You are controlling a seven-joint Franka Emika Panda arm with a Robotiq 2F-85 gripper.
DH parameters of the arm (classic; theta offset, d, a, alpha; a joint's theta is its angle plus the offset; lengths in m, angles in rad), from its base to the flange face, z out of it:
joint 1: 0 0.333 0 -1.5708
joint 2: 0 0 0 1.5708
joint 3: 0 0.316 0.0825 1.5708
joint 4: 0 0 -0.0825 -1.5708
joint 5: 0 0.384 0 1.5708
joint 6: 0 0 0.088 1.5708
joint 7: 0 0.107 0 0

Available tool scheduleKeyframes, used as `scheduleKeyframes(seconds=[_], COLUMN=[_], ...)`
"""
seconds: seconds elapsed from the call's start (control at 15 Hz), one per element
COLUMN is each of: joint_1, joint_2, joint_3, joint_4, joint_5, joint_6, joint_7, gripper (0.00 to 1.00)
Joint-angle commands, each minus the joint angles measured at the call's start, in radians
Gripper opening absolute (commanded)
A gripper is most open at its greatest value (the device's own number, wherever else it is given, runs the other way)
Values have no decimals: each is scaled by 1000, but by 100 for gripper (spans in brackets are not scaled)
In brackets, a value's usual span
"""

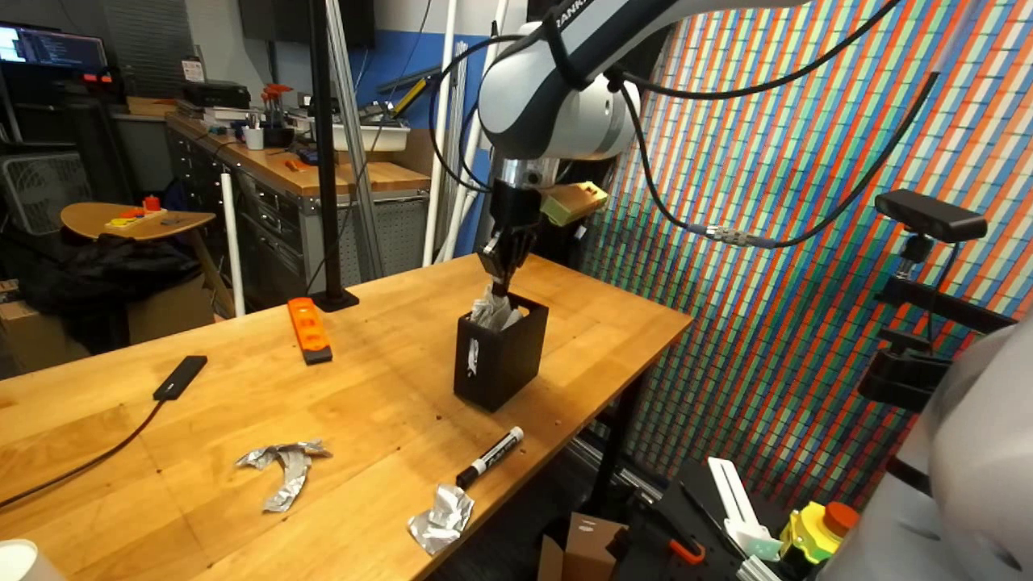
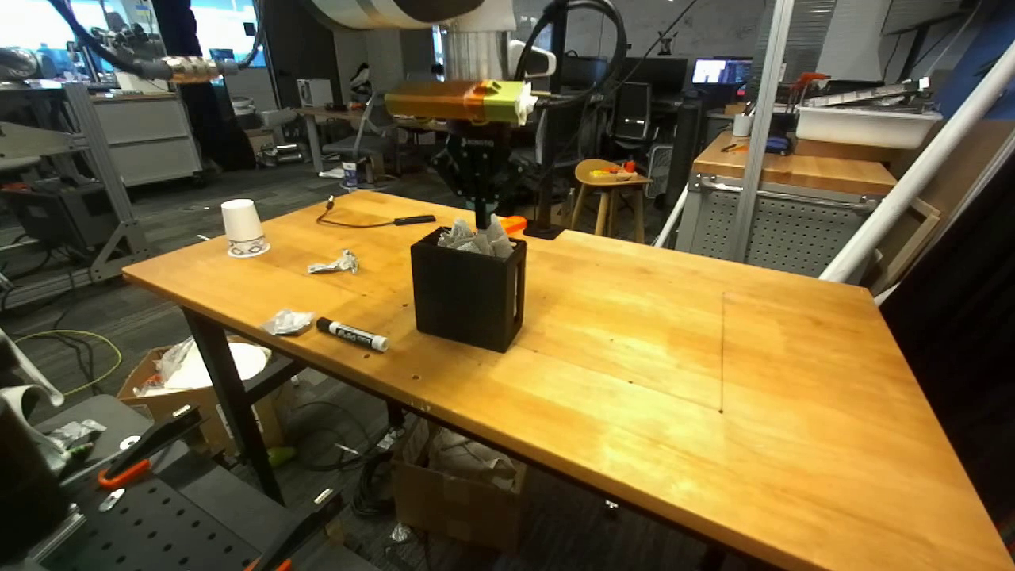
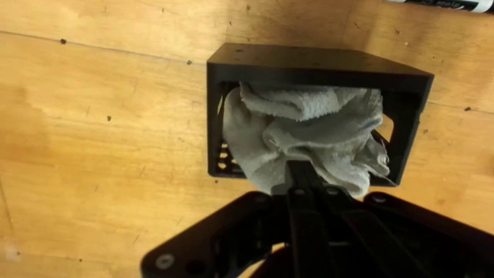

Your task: Put the towel in the box

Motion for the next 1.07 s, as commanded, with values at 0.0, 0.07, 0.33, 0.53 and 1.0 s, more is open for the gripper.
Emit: scheduleKeyframes(seconds=[0.0, 0.07, 0.33, 0.53, 1.0], joint_1=[15, 21, 49, 64, 45], joint_2=[-70, -75, -48, -15, 60], joint_3=[-4, -3, 7, 9, 1], joint_4=[16, 21, 45, 52, 44], joint_5=[-11, -1, 6, 29, 65], joint_6=[-12, -10, 9, 15, 16], joint_7=[-17, -24, -32, -44, -88], gripper=[0, 0, 0, 0, 0])
